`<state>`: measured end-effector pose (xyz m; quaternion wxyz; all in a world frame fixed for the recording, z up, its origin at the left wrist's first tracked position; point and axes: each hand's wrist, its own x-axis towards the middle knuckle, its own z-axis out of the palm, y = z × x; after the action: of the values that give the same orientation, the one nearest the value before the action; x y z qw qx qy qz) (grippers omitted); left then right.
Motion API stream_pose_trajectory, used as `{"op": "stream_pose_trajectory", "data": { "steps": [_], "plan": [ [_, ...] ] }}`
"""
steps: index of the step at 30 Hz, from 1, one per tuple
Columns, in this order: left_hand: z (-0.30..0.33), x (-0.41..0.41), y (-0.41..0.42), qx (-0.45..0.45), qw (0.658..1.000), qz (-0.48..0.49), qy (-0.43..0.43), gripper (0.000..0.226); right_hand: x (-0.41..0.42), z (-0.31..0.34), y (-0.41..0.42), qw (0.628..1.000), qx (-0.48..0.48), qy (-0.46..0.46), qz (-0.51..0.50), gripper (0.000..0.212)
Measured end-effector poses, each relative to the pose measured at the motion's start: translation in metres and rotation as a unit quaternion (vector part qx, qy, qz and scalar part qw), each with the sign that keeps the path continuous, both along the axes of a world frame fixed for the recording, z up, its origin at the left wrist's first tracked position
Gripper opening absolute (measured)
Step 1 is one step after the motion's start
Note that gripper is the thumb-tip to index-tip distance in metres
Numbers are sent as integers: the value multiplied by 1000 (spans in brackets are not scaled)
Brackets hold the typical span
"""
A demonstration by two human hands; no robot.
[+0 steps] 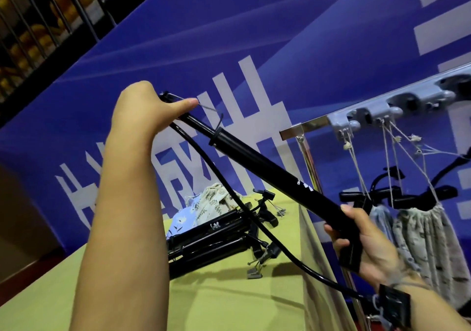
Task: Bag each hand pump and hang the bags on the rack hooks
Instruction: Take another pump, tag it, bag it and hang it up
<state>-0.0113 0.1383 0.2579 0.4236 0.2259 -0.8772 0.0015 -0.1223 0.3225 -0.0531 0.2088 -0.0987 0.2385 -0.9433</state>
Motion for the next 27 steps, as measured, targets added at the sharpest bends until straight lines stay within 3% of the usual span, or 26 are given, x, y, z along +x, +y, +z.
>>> {"op": "stream_pose_trajectory", "data": {
  "steps": [4, 9, 12, 13, 16, 17, 20, 22, 25, 26, 27],
  "plan": [
    [-4, -13, -12, -29, 996, 8, 86, 61, 1, -4, 2, 1000, -5, 5, -7, 97],
    [-34, -25, -8, 22, 962, -123, 241, 37, 3, 3, 6, 999, -12, 28, -27, 74],
    [-55, -27, 1, 49, 945, -188, 264, 35, 7, 9, 2, 999, -6, 35, -36, 88],
    [-61, -29, 6, 64, 939, -206, 267, 35, 8, 10, 0, 999, -4, 32, -38, 81],
    [-77, -34, 16, 96, 932, -227, 267, 37, 13, 11, -4, 999, -5, 2, -48, 18],
    [-82, -35, 18, 99, 930, -231, 268, 37, 14, 11, -5, 998, -1, -15, -53, 9],
    [-87, -36, 28, 107, 925, -259, 256, 24, 18, 11, -8, 998, -10, -41, -36, 14],
    [-86, -38, 34, 170, 888, -324, 279, 22, 21, 17, -9, 998, -25, -52, -12, 20],
    [-93, -35, 48, 340, 738, -480, 330, 69, 29, 34, -6, 996, -74, -49, 17, 25],
    [-100, -30, 56, 381, 701, -511, 319, 74, 31, 38, -3, 995, -93, -41, 15, 33],
    [-110, -24, 64, 401, 691, -524, 294, 67, 33, 41, -1, 993, -112, -30, 8, 45]
  ]
}}
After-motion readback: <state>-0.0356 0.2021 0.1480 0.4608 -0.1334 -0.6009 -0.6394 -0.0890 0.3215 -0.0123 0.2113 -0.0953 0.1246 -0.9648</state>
